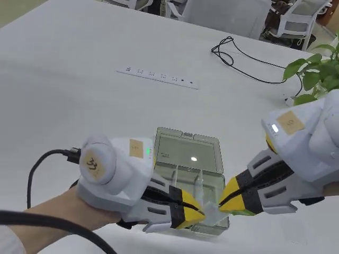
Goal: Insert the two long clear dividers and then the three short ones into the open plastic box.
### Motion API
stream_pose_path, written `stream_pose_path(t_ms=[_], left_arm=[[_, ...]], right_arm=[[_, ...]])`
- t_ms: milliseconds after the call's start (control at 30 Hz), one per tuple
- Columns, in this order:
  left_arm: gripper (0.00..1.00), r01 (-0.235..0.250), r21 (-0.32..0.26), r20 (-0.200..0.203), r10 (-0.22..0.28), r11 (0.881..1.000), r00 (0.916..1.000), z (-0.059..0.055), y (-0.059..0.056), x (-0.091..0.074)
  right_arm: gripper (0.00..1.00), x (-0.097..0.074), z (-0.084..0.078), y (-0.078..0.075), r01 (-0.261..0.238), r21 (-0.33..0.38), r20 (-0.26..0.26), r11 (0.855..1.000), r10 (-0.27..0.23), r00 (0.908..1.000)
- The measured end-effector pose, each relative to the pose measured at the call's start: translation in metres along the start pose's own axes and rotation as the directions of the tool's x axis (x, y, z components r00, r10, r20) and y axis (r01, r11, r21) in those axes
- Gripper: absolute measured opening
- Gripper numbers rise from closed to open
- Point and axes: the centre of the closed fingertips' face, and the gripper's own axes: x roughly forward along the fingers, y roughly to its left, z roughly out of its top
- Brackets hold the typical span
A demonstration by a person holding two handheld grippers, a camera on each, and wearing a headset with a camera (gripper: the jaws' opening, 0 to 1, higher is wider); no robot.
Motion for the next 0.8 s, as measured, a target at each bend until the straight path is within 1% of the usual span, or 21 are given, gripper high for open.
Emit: stream_pose_path(t_ms=[100, 133, 200, 233, 267, 333, 367, 400, 433, 467, 500, 533, 567, 600, 633, 667, 700, 733, 767, 800], left_arm=[[0.00, -0.007, -0.017, 0.005, 0.007, 1.000, 1.0000, -0.001, 0.000, -0.001], [0.00, -0.006, -0.024, 0.004, 0.006, 1.000, 1.0000, -0.001, 0.000, -0.002], [0.00, -0.020, -0.035, 0.001, 0.020, 0.999, 0.9998, -0.002, 0.001, -0.002], [0.00, -0.018, -0.035, -0.001, 0.018, 0.999, 0.9998, -0.002, 0.001, -0.002], [0.00, -0.036, -0.036, -0.004, 0.035, 0.999, 0.9994, -0.003, 0.004, -0.003], [0.01, -0.063, -0.059, -0.014, 0.063, 0.996, 0.9979, -0.006, 0.008, -0.005], [0.06, -0.075, -0.064, -0.016, 0.074, 0.995, 0.9971, -0.007, 0.010, -0.006], [0.14, -0.100, -0.083, -0.018, 0.098, 0.992, 0.9950, -0.009, 0.014, -0.010], [0.16, -0.115, -0.086, -0.020, 0.114, 0.990, 0.9933, -0.011, 0.016, -0.013], [0.17, -0.137, -0.083, -0.016, 0.136, 0.987, 0.9905, -0.011, 0.020, -0.015], [0.20, -0.142, -0.095, -0.021, 0.141, 0.985, 0.9898, -0.013, 0.020, -0.018], [0.23, -0.166, -0.112, -0.023, 0.164, 0.980, 0.9862, -0.015, 0.023, -0.022], [0.27, -0.181, -0.116, -0.022, 0.179, 0.977, 0.9835, -0.016, 0.026, -0.024], [0.32, -0.197, -0.118, -0.023, 0.196, 0.973, 0.9804, -0.017, 0.028, -0.027], [0.34, -0.209, -0.117, -0.024, 0.208, 0.971, 0.9779, -0.018, 0.029, -0.030], [0.36, -0.222, -0.120, -0.023, 0.221, 0.968, 0.9751, -0.018, 0.031, -0.033], [0.40, -0.235, -0.129, -0.023, 0.234, 0.963, 0.9719, -0.019, 0.033, -0.036], [0.42, -0.242, -0.131, -0.022, 0.241, 0.961, 0.9703, -0.019, 0.034, -0.038], [0.44, -0.259, -0.139, -0.029, 0.257, 0.956, 0.9659, -0.021, 0.037, -0.041], [0.45, -0.267, -0.143, -0.030, 0.266, 0.953, 0.9636, -0.022, 0.038, -0.043]], right_arm=[[0.02, 0.000, 0.001, 0.000, 0.002, -0.002, -0.004, 1.000, -0.002, 1.0000], [0.02, 0.001, 0.001, 0.000, -0.001, -0.001, -0.005, 1.000, 0.001, 1.0000], [0.02, 0.002, 0.001, -0.001, 0.001, -0.005, -0.011, 1.000, -0.001, 0.9999], [0.02, 0.002, 0.002, -0.001, -0.002, -0.004, -0.013, 1.000, 0.002, 0.9999], [0.02, 0.003, 0.003, -0.002, -0.001, -0.001, -0.014, 1.000, 0.001, 0.9999], [0.02, 0.002, 0.004, -0.005, 0.002, 0.004, -0.014, 1.000, -0.001, 0.9999], [0.02, 0.002, 0.005, -0.008, 0.009, 0.010, -0.010, 1.000, -0.008, 0.9999], [0.02, 0.001, 0.006, -0.010, 0.015, 0.011, -0.009, 1.000, -0.015, 0.9999], [0.02, 0.000, 0.007, -0.013, 0.025, 0.014, -0.011, 1.000, -0.025, 0.9996], [0.02, -0.001, 0.008, -0.018, 0.048, 0.018, -0.009, 0.999, -0.048, 0.9988], [0.02, -0.002, 0.008, -0.022, 0.061, 0.037, -0.012, 0.997, -0.061, 0.9981], [0.02, -0.003, 0.008, -0.026, 0.067, 0.043, -0.014, 0.997, -0.067, 0.9977], [0.02, -0.003, 0.008, -0.031, 0.082, 0.045, -0.013, 0.996, -0.081, 0.9966], [0.02, -0.003, 0.006, -0.032, 0.073, 0.060, -0.024, 0.995, -0.072, 0.9971], [0.02, -0.003, 0.004, -0.039, 0.083, 0.059, -0.021, 0.995, -0.082, 0.9964], [0.02, -0.003, 0.004, -0.043, 0.091, 0.061, -0.022, 0.994, -0.090, 0.9957], [0.02, -0.003, 0.003, -0.043, 0.088, 0.072, -0.027, 0.994, -0.086, 0.9959], [0.02, -0.002, 0.003, -0.047, 0.099, 0.071, -0.027, 0.993, -0.097, 0.9949], [0.02, -0.001, 0.002, -0.048, 0.098, 0.076, -0.031, 0.992, -0.096, 0.9949], [0.02, 0.000, 0.001, -0.051, 0.101, 0.077, -0.033, 0.992, -0.099, 0.9946]])
